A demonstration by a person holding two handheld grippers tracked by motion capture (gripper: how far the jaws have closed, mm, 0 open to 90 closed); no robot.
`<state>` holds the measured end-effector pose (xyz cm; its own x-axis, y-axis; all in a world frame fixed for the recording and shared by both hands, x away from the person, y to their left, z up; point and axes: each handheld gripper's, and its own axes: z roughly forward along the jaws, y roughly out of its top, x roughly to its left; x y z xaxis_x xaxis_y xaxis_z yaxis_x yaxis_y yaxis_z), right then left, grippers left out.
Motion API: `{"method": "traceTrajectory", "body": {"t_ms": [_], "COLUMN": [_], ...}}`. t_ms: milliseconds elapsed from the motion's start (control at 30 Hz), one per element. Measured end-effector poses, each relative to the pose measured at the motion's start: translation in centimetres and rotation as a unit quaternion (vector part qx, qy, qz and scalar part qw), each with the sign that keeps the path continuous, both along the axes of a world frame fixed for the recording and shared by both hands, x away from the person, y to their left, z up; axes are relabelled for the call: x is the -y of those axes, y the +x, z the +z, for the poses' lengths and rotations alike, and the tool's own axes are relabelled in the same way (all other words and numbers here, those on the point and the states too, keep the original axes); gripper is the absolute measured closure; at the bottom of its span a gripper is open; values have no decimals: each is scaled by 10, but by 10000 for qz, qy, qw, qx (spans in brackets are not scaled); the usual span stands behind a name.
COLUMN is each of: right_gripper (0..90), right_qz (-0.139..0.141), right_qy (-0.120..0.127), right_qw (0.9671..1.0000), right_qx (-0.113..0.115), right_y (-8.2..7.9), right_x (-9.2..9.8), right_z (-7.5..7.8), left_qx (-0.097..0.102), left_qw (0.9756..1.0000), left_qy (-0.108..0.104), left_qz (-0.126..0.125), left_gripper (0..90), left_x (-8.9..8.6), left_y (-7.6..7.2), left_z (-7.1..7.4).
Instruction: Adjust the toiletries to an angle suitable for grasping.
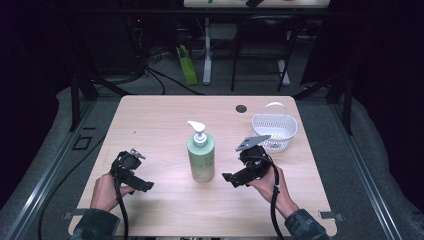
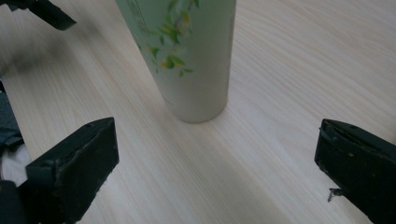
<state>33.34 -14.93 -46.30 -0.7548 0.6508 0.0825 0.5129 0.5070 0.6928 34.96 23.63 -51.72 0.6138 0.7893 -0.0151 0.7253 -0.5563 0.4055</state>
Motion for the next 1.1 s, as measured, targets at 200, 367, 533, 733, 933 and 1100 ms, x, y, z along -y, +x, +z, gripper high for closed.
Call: {"method": "traceTrajectory", "body": {"t_ms": [200, 367, 533, 733, 933, 1100], "right_gripper": [0, 0, 0, 0, 0, 80], "right_qz": [130, 162, 142, 208, 123, 109], "right_qy": [48, 104, 254, 274, 328, 357], "right_qw": [9998, 9994, 9988, 9979, 9973, 9960], "right_qx": [174, 294, 394, 541, 649, 809], "right_y": [10, 19, 27, 31, 36, 35], "right_x": [-20, -35, -50, -68, -81, -89], "right_z": [12, 22, 29, 30, 28, 24], "left_qx": [59, 20, 26, 19, -16, -13], "left_qw": [10000, 10000, 10000, 10000, 10000, 10000], "left_qy": [-31, -24, -40, -32, -57, -48], "left_qz": [0, -27, -18, -41, -24, -25], "left_gripper": [0, 0, 0, 0, 0, 0], "left_x": [0, 0, -1, 0, -1, -2], "left_y": [0, 0, 0, 0, 0, 0], "left_z": [1, 0, 0, 0, -1, -1]}}
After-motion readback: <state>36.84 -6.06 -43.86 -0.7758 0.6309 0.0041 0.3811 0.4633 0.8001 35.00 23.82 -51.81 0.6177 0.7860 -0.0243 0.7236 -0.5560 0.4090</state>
